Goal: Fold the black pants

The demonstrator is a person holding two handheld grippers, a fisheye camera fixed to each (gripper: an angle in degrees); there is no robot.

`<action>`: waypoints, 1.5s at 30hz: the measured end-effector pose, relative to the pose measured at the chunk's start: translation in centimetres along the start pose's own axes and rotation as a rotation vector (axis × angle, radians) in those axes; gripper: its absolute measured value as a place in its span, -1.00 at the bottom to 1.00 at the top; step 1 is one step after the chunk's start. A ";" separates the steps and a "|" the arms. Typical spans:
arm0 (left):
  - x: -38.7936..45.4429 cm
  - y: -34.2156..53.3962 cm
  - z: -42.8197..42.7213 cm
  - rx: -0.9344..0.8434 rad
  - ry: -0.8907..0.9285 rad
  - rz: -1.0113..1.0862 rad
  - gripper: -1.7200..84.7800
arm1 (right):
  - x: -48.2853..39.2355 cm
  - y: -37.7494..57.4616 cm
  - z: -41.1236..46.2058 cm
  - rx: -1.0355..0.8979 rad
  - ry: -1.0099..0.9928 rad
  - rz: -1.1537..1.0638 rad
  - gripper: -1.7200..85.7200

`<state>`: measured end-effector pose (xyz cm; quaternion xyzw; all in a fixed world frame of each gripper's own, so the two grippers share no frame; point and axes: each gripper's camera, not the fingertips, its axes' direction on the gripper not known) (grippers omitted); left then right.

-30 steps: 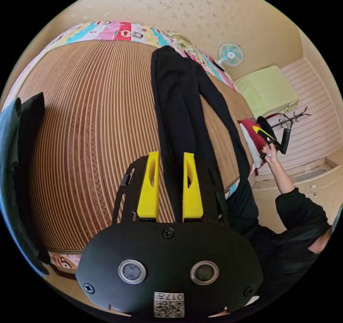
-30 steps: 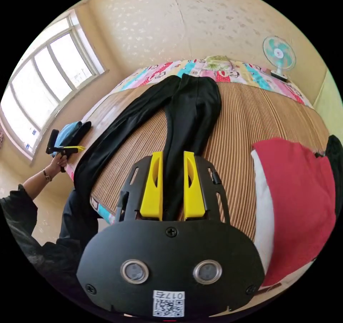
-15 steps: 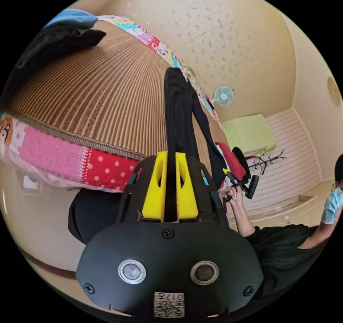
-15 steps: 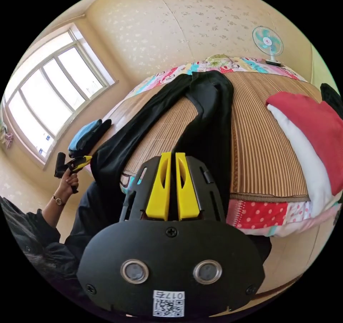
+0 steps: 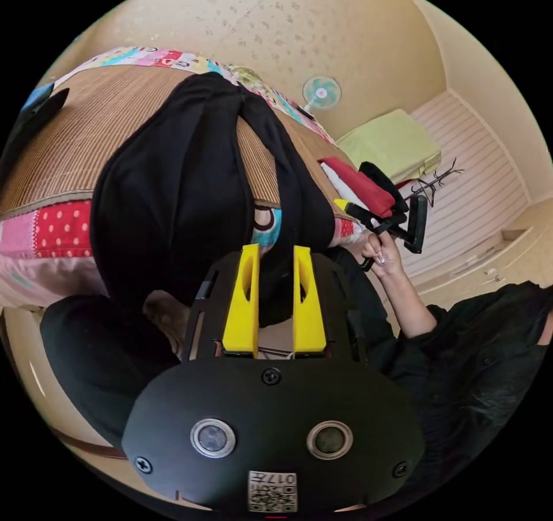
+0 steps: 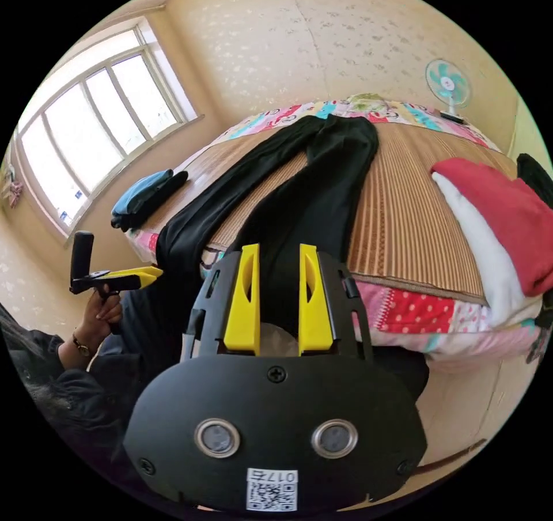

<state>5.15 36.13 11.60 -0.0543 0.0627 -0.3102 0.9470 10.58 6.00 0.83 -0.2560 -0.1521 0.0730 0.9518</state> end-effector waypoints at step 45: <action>-2.8 6.3 3.5 -0.247 0.293 0.119 -0.79 | 16.7 4.7 -11.2 -0.243 -0.256 0.248 -0.69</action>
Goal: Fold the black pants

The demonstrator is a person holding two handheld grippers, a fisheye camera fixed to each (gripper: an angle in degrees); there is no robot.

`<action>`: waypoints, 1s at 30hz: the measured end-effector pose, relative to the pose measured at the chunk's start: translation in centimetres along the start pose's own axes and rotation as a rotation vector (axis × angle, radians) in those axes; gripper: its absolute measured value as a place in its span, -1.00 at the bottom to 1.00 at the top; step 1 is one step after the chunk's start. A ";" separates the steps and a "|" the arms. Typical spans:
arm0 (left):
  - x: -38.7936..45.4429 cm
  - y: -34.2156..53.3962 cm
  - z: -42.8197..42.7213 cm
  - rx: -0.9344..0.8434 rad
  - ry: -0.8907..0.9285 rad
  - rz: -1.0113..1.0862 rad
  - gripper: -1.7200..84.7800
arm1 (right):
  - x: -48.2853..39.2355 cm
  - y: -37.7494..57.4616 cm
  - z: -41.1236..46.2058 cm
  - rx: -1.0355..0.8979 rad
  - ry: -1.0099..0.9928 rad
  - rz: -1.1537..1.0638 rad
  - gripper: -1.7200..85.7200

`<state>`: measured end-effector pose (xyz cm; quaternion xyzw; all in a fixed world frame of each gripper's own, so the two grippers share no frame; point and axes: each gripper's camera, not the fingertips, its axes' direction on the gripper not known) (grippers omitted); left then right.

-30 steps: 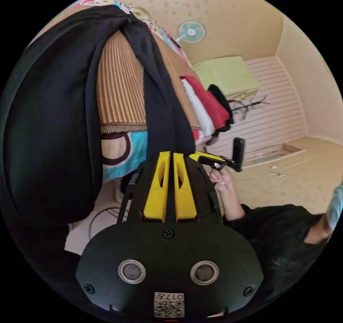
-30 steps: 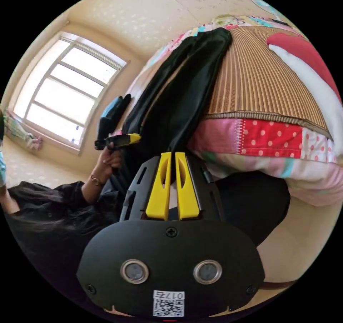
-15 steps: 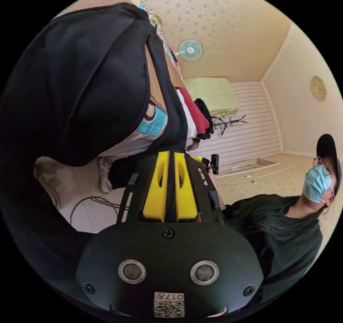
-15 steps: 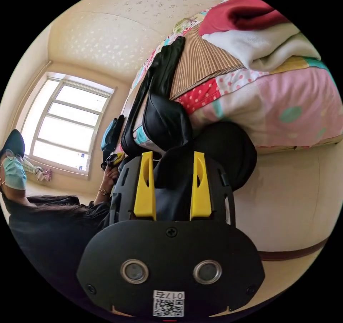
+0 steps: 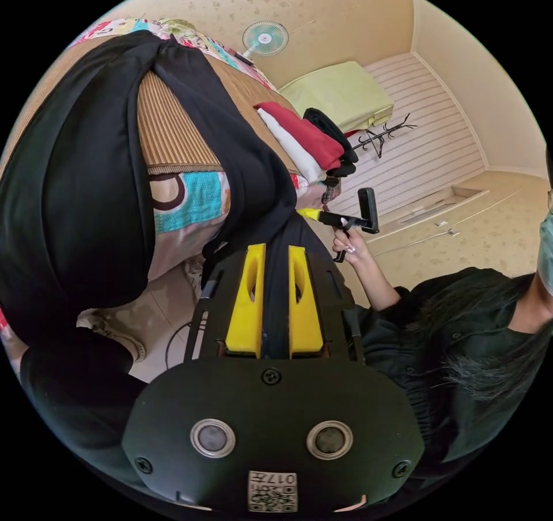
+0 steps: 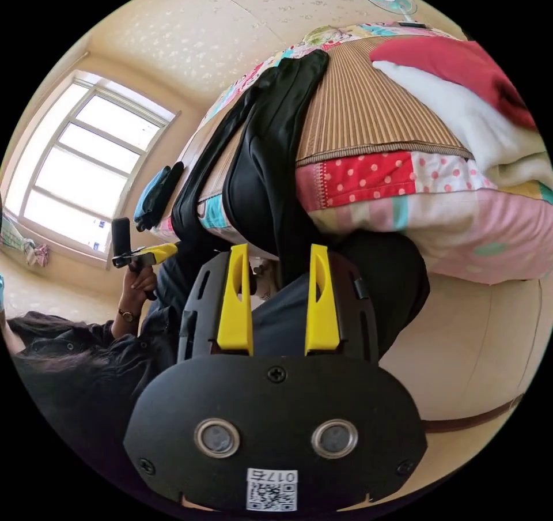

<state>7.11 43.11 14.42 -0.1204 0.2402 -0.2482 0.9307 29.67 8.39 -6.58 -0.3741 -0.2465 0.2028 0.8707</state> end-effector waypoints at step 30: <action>8.2 -2.1 0.4 0.028 -0.015 0.071 -0.96 | 6.4 -30.8 13.9 0.127 -0.122 0.166 -0.66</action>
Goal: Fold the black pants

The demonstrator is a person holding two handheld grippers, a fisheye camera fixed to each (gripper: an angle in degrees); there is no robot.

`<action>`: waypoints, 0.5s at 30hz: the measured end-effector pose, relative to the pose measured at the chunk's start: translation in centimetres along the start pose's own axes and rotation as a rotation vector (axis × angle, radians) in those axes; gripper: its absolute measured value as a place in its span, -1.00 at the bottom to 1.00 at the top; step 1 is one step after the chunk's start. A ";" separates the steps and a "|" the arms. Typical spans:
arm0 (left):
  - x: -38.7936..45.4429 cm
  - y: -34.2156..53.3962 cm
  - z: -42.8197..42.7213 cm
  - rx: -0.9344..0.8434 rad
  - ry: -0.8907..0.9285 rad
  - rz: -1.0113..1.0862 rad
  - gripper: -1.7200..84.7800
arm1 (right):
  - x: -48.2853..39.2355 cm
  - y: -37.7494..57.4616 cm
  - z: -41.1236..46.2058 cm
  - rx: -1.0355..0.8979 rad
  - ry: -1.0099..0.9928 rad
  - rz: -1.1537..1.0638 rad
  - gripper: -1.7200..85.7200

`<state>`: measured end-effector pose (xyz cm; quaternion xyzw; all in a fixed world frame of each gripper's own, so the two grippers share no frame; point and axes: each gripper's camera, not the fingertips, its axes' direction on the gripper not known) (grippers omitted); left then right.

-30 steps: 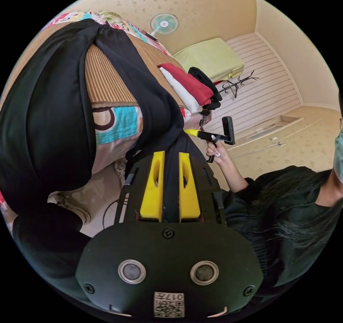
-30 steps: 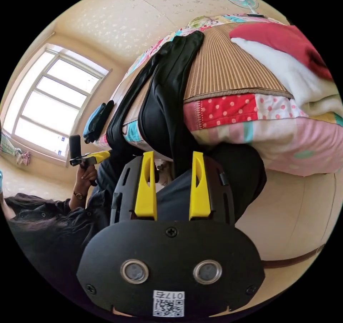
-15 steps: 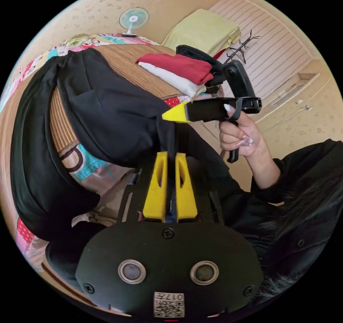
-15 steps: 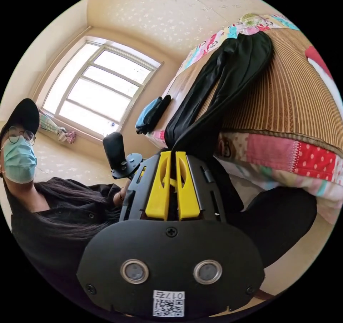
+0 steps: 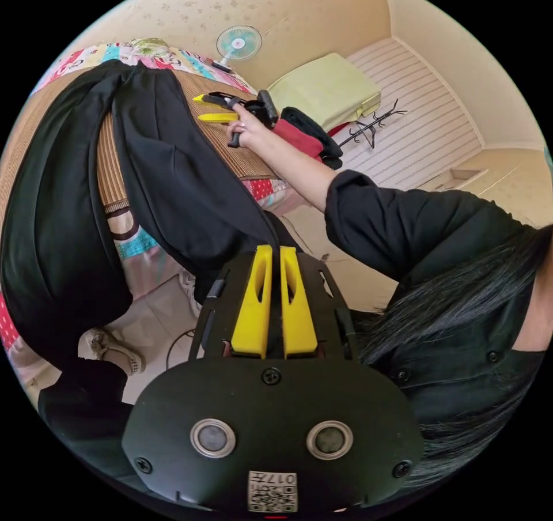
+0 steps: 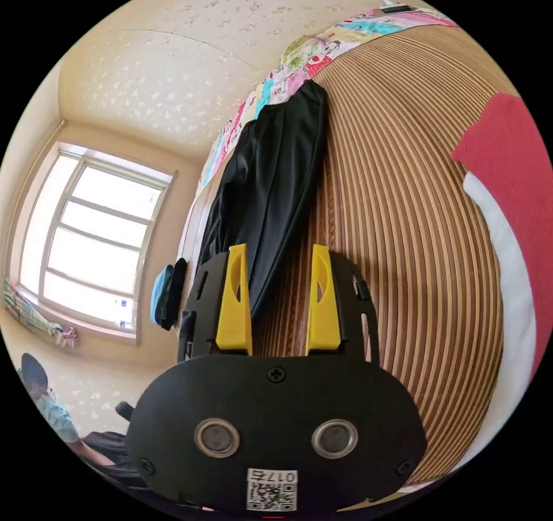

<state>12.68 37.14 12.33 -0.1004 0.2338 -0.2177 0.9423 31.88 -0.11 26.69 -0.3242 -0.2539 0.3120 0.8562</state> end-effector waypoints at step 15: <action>-10.9 3.2 -13.0 0.334 0.258 -0.301 -0.96 | -30.5 -6.6 23.0 0.255 0.563 -0.598 -0.88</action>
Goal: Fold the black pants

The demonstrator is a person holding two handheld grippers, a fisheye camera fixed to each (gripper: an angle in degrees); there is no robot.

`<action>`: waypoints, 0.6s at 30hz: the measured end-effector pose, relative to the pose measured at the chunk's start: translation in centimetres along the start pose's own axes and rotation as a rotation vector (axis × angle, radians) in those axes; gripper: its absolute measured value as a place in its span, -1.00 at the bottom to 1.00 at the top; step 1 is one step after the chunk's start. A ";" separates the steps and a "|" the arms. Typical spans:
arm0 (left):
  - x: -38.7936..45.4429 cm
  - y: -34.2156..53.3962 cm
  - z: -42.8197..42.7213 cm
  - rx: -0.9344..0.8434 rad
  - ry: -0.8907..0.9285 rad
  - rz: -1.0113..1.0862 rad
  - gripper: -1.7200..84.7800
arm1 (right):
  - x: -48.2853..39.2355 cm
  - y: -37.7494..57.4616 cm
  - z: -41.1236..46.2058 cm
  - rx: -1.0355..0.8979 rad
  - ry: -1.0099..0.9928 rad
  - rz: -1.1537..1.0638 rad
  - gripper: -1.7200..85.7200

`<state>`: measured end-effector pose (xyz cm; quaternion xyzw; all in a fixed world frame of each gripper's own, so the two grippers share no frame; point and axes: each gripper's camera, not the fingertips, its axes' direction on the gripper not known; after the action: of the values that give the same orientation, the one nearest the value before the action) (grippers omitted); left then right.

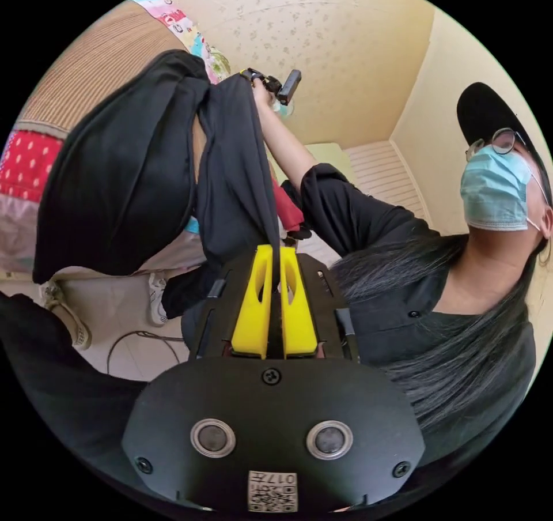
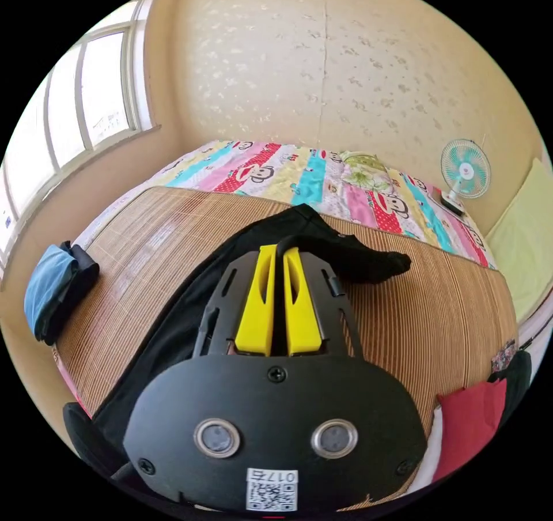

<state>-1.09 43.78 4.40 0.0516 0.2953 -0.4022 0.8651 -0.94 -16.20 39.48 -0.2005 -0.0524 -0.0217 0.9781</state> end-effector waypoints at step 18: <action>-3.9 -8.6 -5.1 0.138 -0.454 -0.015 -0.73 | -7.5 21.8 -1.3 -0.189 -0.346 0.002 -0.69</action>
<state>-11.74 42.29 3.63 0.0167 0.0651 -0.4292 0.9007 -6.91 3.48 28.97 -0.2920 -0.2175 0.0091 0.9313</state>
